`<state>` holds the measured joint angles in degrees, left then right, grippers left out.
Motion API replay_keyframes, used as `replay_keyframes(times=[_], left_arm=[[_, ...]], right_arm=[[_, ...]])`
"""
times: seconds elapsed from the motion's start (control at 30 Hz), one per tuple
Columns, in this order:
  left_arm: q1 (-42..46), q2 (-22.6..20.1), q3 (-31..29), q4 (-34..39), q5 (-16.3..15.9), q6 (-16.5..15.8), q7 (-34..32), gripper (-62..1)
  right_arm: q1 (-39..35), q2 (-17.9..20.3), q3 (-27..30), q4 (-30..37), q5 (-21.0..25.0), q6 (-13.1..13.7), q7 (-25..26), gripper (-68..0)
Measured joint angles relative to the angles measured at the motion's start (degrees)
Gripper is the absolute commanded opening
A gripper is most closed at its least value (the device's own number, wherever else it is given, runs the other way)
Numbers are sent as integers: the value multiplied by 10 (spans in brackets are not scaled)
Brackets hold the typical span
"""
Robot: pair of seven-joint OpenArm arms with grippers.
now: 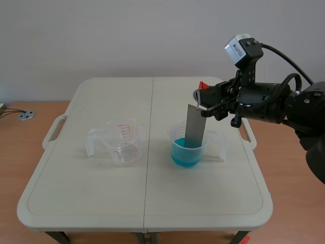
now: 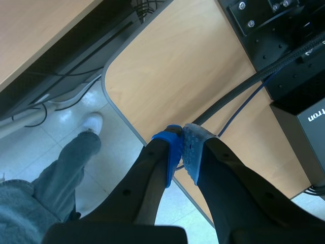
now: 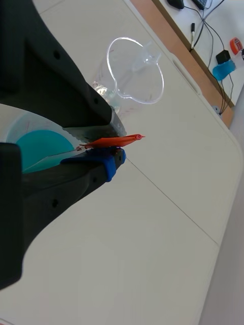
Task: Hold the metal plate by the orange handle, dip it into the blue solution, take it out and point at it, then put the plate back in the beaker on the left.
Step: 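Hold the plate still in the solution, then raise the plate and point at it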
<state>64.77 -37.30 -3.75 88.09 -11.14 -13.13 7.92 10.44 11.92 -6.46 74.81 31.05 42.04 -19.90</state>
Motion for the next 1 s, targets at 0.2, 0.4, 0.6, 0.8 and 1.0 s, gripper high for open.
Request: replay_keyframes(times=[0.2, 0.4, 0.6, 0.8, 1.0], left_arm=[[0, 0, 0, 0, 0, 0, 0, -588], [0, 0, 0, 0, 0, 0, 0, -588], [-12, 0, 0, 0, 6, 0, 2, -588], [-56, -10, 0, 14, 6, 1, 27, -588], [-80, -19, -29, 94, 6, 27, 42, -588]], right_arm=[[0, 0, 0, 32, 27, 0, -38, -660], [0, 0, 0, 61, 47, 0, -63, -660], [0, 0, 0, 90, 61, 0, -82, -660], [0, 0, 0, 125, 61, 0, -103, -660], [0, 0, 16, 164, 92, 0, -120, -660]])
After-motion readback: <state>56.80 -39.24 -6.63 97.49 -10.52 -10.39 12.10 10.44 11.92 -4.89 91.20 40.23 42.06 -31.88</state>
